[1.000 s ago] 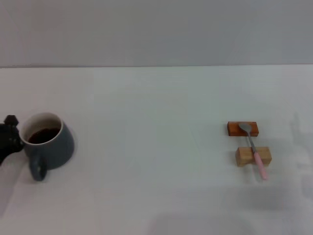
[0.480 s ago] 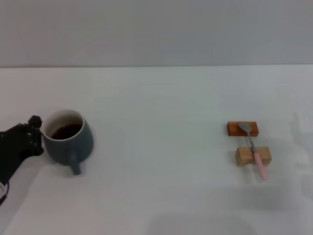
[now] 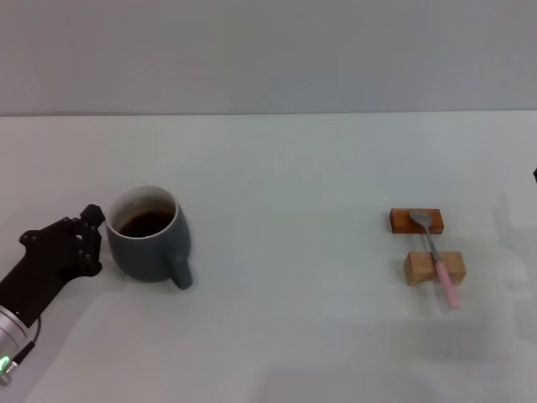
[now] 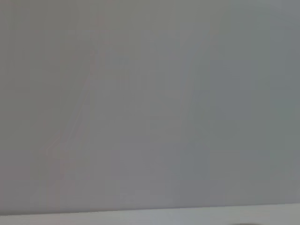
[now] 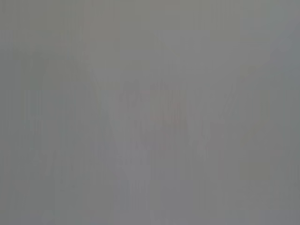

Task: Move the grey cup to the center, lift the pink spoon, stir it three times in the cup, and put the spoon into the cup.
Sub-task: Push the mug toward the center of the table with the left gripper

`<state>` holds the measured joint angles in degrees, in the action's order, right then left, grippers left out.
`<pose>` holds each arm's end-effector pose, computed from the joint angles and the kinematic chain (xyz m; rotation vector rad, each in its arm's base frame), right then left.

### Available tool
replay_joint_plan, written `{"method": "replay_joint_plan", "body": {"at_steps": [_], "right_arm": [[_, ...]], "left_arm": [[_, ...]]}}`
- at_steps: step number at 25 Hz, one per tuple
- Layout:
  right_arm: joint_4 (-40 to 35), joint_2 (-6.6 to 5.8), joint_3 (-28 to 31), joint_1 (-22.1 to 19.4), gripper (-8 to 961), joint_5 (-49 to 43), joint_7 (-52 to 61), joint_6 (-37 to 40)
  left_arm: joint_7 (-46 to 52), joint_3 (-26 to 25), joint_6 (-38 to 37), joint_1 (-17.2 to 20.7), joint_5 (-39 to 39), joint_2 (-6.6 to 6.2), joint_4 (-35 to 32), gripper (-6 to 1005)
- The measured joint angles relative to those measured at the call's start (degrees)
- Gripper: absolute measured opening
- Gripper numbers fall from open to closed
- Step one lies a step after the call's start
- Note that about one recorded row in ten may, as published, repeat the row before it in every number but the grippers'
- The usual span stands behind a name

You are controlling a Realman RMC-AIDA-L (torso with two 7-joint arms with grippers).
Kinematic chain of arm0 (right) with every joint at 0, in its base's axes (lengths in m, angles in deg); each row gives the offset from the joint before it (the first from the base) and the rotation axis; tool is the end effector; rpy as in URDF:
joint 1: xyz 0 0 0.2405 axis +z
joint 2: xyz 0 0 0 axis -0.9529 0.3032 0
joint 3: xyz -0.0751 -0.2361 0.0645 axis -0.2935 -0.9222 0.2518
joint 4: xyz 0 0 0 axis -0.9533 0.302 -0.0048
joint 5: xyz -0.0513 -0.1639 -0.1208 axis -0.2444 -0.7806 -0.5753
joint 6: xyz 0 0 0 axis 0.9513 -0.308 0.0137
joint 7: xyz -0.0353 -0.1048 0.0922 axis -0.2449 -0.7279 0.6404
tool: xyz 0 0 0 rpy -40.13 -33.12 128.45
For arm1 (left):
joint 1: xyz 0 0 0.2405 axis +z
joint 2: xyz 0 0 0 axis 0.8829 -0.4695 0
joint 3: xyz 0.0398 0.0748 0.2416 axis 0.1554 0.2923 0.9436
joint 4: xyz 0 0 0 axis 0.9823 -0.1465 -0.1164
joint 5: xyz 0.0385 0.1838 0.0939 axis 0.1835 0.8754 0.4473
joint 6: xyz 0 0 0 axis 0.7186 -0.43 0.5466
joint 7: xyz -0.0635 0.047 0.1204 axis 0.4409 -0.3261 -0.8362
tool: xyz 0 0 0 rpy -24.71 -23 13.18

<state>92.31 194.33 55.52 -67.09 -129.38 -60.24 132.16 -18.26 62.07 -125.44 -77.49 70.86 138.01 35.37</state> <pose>0.3090 0.2899 -0.0160 -1.4049 0.5782 0.6240 -0.3506 0.2739 -0.0272 -1.8840 -0.6883 -0.7927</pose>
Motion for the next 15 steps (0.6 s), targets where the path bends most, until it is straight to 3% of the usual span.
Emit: {"method": "replay_joint_plan", "body": {"at_steps": [8,15], "right_arm": [[0.6,-0.02,0.0,-0.4,631,-0.7,0.0,0.0],[0.6,-0.09,0.0,-0.5,631,-0.7,0.0,0.0]], "left_arm": [[2.0,4.4,-1.6,-0.3,0.0,0.41,0.0,18],[3.6,5.0,-2.8,-0.3,-0.2,0.41,0.0,17]]}}
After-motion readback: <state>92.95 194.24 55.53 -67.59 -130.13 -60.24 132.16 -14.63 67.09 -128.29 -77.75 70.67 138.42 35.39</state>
